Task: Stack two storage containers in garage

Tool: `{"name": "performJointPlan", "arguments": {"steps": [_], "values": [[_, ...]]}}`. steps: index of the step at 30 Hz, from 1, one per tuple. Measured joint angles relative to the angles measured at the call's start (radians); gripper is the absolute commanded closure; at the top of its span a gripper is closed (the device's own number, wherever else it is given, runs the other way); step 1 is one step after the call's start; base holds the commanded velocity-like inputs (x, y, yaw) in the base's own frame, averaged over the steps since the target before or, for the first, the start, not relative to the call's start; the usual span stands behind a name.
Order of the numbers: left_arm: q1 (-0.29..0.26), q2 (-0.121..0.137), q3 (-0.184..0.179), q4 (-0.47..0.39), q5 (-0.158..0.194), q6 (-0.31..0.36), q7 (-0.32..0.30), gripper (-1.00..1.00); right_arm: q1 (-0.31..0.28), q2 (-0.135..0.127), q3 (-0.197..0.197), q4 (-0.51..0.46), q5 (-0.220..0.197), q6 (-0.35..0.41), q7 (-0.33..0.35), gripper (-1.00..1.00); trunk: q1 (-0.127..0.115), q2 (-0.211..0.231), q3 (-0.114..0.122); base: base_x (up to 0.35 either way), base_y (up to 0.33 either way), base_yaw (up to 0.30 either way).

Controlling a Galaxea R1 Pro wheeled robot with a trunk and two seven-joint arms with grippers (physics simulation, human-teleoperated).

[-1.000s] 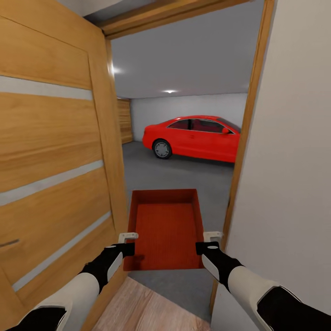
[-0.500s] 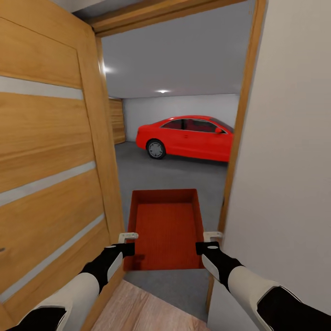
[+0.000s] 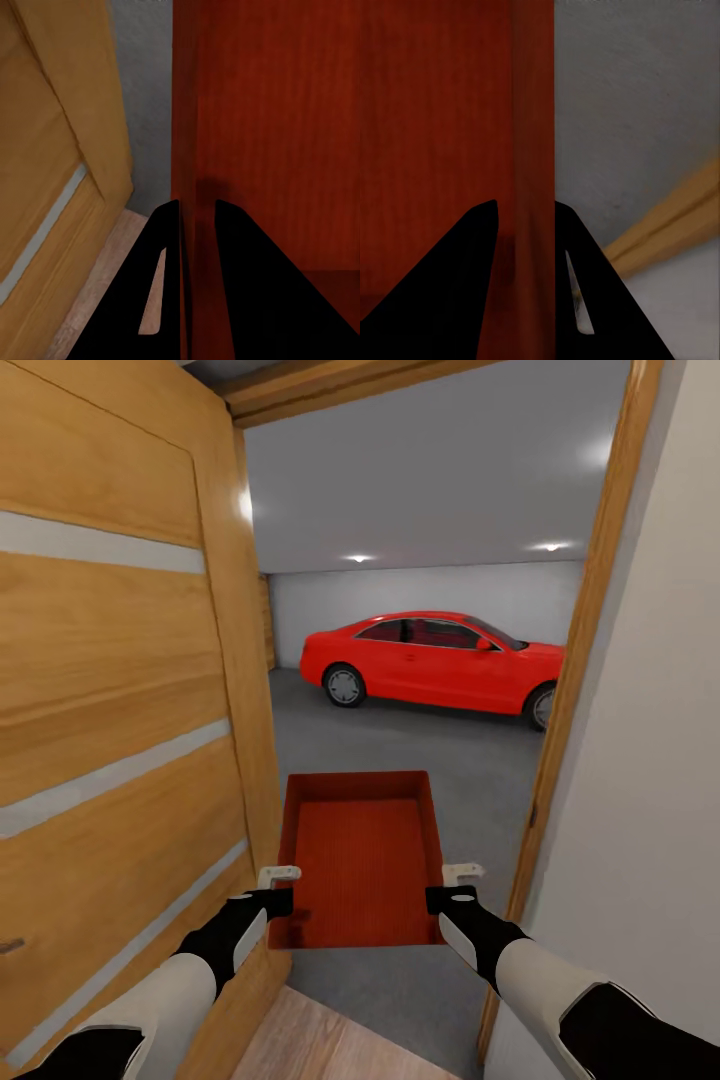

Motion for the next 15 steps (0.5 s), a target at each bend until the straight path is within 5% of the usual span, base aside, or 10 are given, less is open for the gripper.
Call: {"name": "performJointPlan", "arguments": {"steps": [5,15], "values": [[0.000,0.000,0.000,0.000,0.000,0.000,0.000,1.00,0.000,0.000,0.000,0.000,0.000,0.000,0.000,1.00,0.000,0.000,0.000,0.177,0.199,-0.060],[0.000,0.000,0.000,0.001,0.000,-0.001,0.000,1.00,0.000,0.000,0.000,0.000,0.000,0.000,0.000,1.00,0.000,0.000,0.000,0.157,0.147,-0.215]]}}
